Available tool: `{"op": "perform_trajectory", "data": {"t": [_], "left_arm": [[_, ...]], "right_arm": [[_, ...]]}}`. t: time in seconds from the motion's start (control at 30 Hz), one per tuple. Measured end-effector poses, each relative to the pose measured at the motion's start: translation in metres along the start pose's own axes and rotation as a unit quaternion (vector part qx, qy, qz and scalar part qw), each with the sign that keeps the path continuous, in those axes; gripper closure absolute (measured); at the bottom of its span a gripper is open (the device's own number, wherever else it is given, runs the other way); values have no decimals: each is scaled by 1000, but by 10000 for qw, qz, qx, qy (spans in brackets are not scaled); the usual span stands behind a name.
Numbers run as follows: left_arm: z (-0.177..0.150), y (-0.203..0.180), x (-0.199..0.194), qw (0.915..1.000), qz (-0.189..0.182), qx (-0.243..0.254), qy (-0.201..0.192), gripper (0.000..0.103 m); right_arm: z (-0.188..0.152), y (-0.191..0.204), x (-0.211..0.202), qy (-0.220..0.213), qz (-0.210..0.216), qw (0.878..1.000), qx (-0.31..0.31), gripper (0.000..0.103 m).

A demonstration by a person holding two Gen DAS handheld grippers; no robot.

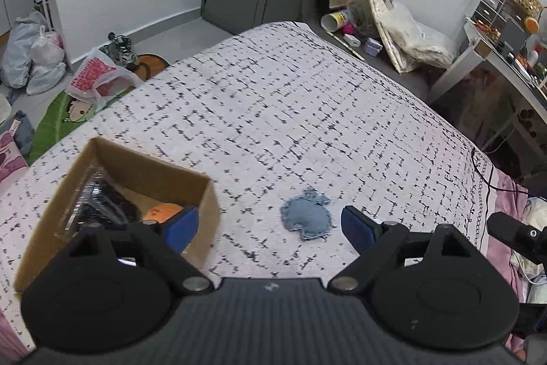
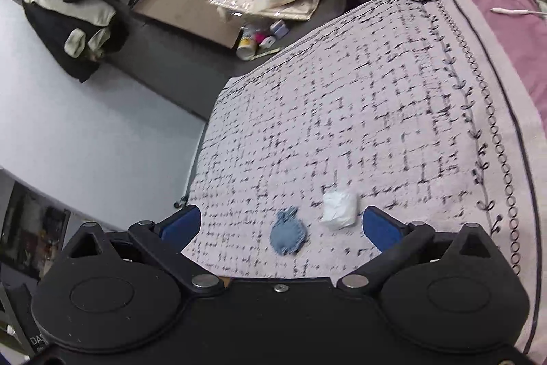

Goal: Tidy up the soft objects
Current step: 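Move the left tool to the blue denim plush while the right tool approaches the white paper ball, then close the left tool on the denim plush while the right tool closes on the paper ball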

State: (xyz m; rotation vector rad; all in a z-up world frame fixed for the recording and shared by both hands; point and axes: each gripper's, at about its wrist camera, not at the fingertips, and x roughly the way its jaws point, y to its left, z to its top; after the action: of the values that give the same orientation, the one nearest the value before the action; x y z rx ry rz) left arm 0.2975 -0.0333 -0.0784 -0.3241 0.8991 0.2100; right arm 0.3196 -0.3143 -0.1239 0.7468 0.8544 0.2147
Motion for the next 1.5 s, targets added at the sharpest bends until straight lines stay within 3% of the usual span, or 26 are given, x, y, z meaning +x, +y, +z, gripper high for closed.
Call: {"op": "perform_trajectory", "data": {"t": [0.23,0.5,0.83,1.13,1.3,1.33,1.37,1.4,1.43,1.5], "left_arm": [[2,-13,26,9999,-74,27,150,14],[8,-23,59,9993,-175,44,339,14],[3,-21,114,9961,-303,-423,710,20],[1,-16,162,9919,-259,-567,1107,22],[-3,-19,172,9922,-219,-408,1159,22],[-2,-20,173,9922,-231,-405,1153,23],[-1,-21,173,9921,-275,-416,1148,28],[0,-21,173,9921,-323,-411,1142,39],[1,-21,173,9919,-355,-400,1150,51],[1,-20,173,9909,-452,-446,1186,60]], "right_arm": [[1,-13,25,153,-266,9994,142,4],[-2,-23,62,434,-302,9980,347,21],[-5,-40,100,694,-371,9951,603,33],[-9,-43,130,828,-461,9928,736,36],[-10,-43,143,863,-353,9926,773,39],[-11,-45,145,887,-323,9920,833,41],[-11,-45,147,886,-340,9918,861,50],[-11,-46,148,886,-388,9915,869,63],[-11,-47,148,899,-429,9912,875,68],[-12,-50,147,884,-402,9907,949,69]]}}
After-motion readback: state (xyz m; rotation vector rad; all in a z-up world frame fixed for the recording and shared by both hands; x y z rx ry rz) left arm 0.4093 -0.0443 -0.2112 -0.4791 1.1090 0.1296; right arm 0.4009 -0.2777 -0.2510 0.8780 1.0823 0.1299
